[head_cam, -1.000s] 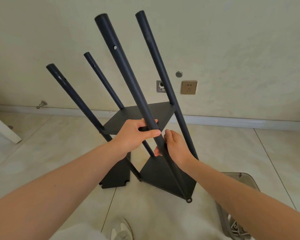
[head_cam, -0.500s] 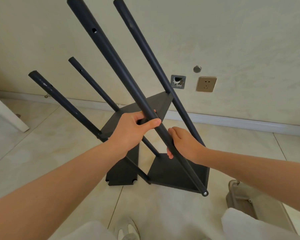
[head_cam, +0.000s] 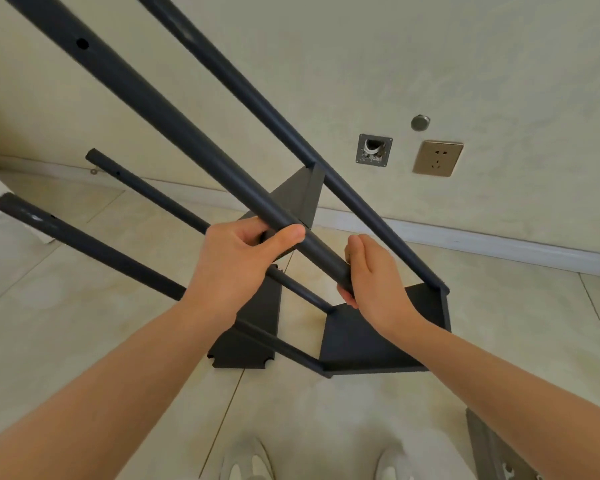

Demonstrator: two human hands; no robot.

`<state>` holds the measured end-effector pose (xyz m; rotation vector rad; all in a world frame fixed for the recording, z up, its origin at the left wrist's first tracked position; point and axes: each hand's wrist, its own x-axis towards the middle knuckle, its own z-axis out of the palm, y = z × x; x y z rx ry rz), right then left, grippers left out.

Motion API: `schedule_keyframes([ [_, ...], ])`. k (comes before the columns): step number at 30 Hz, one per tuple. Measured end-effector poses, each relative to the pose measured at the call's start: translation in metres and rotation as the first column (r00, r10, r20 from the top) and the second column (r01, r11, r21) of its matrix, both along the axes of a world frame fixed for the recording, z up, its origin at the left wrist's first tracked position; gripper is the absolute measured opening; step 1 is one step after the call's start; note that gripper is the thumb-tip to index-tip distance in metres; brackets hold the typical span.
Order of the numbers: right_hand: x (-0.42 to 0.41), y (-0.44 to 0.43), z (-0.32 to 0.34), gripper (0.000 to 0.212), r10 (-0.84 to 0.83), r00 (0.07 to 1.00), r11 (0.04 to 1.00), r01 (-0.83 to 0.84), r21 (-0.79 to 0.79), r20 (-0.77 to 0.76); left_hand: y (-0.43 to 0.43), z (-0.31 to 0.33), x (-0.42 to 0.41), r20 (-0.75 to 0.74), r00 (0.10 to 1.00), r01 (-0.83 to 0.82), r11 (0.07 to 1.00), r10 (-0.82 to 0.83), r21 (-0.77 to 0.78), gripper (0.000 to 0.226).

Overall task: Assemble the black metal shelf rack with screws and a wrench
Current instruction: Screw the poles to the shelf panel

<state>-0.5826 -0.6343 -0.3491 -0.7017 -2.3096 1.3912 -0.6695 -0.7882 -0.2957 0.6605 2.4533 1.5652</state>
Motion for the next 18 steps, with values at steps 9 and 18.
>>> schedule_keyframes([
  [9,-0.017,-0.002,-0.004,0.03,0.066,0.997,0.974,-0.071,0.216,0.03,-0.014,-0.025,-0.005,0.208,0.967,-0.175,0.975,0.145,0.138,0.053],
  [18,-0.009,0.006,-0.016,0.045,0.085,0.975,0.882,-0.17,0.44,0.206,-0.017,-0.073,0.011,0.435,0.886,-0.271,0.941,0.162,0.203,0.059],
])
